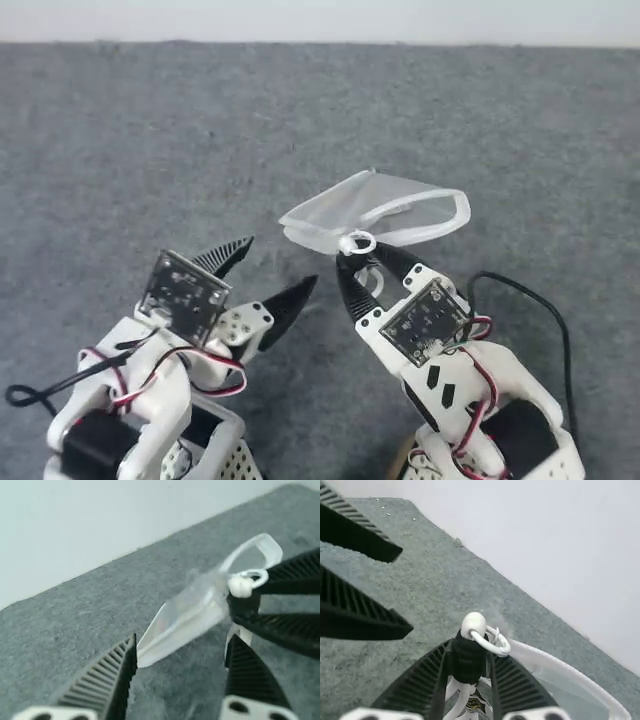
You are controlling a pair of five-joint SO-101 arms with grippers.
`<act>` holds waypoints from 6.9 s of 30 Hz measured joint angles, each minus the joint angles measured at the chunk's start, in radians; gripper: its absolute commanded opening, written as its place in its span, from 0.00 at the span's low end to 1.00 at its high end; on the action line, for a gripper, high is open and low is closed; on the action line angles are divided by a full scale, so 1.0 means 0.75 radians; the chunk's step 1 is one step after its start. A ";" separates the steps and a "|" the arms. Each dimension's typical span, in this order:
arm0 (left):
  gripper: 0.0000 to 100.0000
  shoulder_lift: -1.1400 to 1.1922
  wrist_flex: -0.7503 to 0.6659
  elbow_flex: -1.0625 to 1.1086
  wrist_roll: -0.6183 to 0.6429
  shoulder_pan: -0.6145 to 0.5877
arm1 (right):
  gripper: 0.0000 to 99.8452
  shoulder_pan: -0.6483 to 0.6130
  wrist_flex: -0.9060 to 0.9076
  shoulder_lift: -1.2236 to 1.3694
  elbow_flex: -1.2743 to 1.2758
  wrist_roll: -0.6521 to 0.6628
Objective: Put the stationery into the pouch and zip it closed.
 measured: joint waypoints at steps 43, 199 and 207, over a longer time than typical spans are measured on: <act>0.01 0.008 -0.687 0.667 -0.129 0.348 | 0.01 -0.172 0.186 -0.288 -0.002 0.096; 0.01 0.008 -0.618 0.604 -0.121 0.131 | 0.22 0.888 -0.620 1.193 -0.174 -0.237; 0.01 0.008 -0.618 0.501 -0.088 -0.104 | 0.22 0.833 -0.620 1.154 -0.160 -0.237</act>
